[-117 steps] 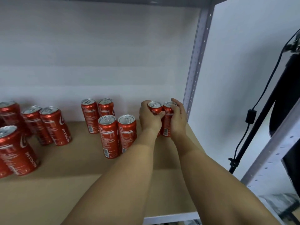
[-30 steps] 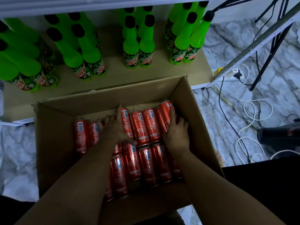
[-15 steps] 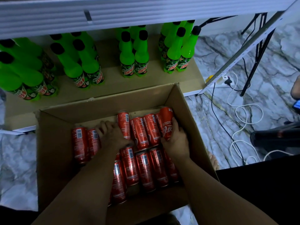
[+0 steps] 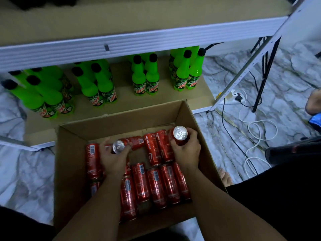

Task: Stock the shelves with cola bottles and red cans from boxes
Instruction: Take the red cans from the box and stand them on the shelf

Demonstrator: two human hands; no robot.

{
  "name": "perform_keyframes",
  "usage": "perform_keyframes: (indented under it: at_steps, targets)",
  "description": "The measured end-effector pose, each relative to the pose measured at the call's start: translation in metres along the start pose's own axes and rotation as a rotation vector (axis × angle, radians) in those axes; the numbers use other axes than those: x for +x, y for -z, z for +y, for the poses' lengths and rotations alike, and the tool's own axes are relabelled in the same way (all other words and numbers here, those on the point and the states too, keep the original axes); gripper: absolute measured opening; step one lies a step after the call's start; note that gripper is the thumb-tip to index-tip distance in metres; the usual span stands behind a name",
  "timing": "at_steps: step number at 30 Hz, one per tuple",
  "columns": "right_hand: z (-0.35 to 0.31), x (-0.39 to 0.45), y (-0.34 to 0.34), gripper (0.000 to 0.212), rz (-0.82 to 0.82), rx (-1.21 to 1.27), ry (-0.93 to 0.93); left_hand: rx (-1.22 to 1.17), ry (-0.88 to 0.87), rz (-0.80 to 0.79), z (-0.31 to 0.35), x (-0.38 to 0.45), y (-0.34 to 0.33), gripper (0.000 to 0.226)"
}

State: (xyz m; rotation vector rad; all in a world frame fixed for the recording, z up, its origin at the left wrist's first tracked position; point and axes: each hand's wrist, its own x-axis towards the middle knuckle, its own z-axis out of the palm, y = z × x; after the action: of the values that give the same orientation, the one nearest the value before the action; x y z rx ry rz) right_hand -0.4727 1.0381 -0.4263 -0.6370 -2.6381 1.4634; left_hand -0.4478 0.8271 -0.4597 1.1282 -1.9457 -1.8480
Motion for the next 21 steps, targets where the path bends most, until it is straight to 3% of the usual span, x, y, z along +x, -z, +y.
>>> perform_keyframes:
  at_steps: [2, 4, 8, 14, 17, 21]
  targets:
    - [-0.005, -0.001, 0.0, 0.058, -0.007, 0.037, 0.036, -0.188, 0.013, 0.079, 0.015, -0.004, -0.001, 0.048]
    - [-0.011, -0.002, 0.001, 0.056, -0.044, 0.076, 0.084, -0.308, 0.057, 0.057, 0.031, -0.006, -0.004, 0.034]
    - [-0.028, 0.001, 0.002, 0.061, -0.127, 0.123, 0.13, -0.553, 0.081, -0.055, 0.075, -0.004, -0.026, 0.033]
    - [-0.094, 0.01, 0.025, 0.059, -0.155, 0.146, 0.116, -0.269, -0.072, -0.235, 0.166, -0.034, -0.045, 0.018]
    - [-0.155, 0.009, 0.06, 0.053, -0.097, 0.198, 0.158, -0.188, -0.154, -0.333, 0.241, -0.054, -0.044, 0.018]
    - [-0.263, -0.003, 0.132, 0.057, -0.064, 0.215, 0.258, -0.111, -0.262, -0.321, 0.358, -0.092, -0.033, 0.011]
